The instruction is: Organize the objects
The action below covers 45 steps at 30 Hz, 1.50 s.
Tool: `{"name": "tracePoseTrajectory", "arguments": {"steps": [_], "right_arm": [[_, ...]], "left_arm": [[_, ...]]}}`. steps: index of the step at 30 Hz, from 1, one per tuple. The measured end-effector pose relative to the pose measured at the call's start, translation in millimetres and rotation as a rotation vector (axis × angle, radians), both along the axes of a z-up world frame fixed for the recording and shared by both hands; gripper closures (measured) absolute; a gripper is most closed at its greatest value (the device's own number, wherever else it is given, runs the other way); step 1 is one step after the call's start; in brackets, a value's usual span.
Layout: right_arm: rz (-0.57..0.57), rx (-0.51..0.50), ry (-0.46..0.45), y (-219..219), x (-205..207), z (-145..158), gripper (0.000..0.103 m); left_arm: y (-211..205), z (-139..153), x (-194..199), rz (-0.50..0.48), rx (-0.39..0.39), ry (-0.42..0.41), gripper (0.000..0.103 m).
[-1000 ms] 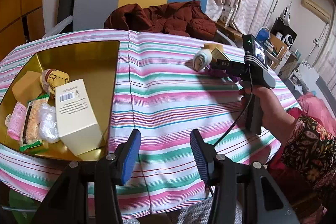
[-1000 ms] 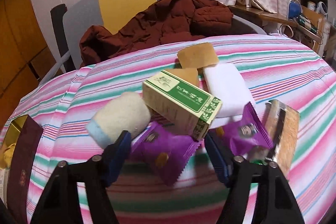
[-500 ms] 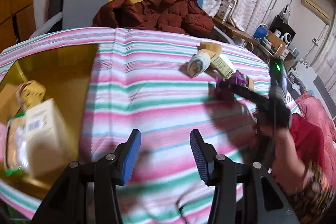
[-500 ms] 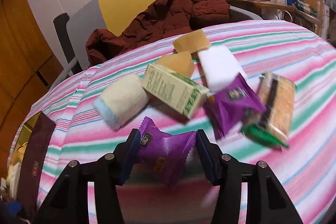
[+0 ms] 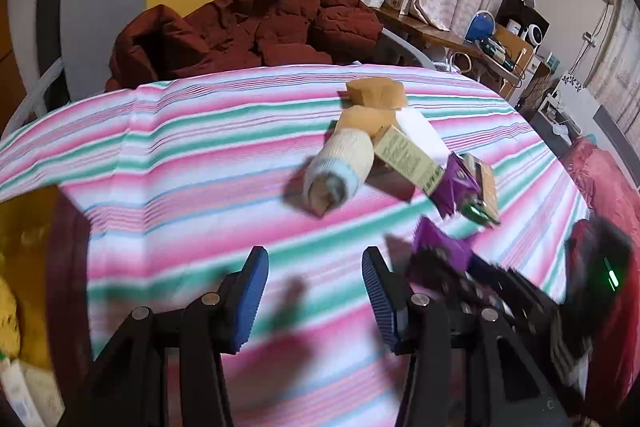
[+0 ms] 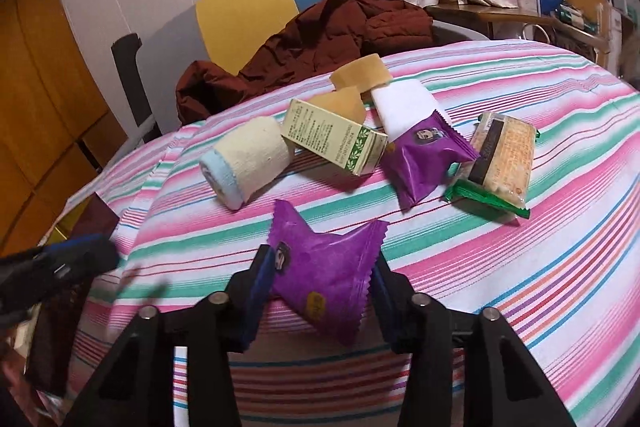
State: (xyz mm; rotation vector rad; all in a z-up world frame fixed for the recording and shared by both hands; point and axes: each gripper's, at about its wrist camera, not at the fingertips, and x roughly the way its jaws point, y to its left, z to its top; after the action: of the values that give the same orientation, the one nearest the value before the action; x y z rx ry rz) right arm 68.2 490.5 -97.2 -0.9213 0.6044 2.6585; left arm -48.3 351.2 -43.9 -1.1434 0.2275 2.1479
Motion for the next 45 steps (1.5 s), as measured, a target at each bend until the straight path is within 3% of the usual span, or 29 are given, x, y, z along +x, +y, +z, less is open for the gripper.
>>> {"name": "tracePoseTrajectory", "arguments": {"steps": [3, 5, 12, 15, 16, 23, 35, 45], "right_arm": [[-0.021, 0.003, 0.024, 1.7, 5.2, 0.9, 0.06], [-0.03, -0.002, 0.044, 3.5, 8.8, 1.4, 0.06], [-0.039, -0.039, 0.055, 10.5, 8.7, -2.4, 0.06], [-0.043, -0.059, 0.059, 13.3, 8.9, -4.5, 0.06], [-0.043, -0.061, 0.061, 13.6, 9.2, -4.5, 0.06], [-0.044, -0.063, 0.065, 13.7, 9.8, -5.0, 0.06], [-0.057, -0.034, 0.063, 11.0, 11.2, -2.0, 0.06], [-0.057, 0.066, 0.07, -3.9, 13.5, 8.0, 0.063]], "left_arm": [[23.8, -6.0, -10.5, -0.027, -0.023, 0.011, 0.053], [36.9, -10.2, -15.3, -0.048, -0.037, 0.023, 0.045], [66.9, -28.6, -37.3, -0.062, -0.079, 0.015, 0.044], [70.1, -31.9, -40.0, -0.081, -0.046, 0.013, 0.049], [69.4, -32.9, -40.2, -0.079, -0.041, 0.017, 0.058], [47.9, -37.0, -30.4, -0.04, 0.017, 0.094, 0.06], [-11.1, -32.5, -2.3, 0.09, 0.111, 0.139, 0.061], [-40.9, -29.1, 39.1, 0.065, 0.111, 0.214, 0.061]]}}
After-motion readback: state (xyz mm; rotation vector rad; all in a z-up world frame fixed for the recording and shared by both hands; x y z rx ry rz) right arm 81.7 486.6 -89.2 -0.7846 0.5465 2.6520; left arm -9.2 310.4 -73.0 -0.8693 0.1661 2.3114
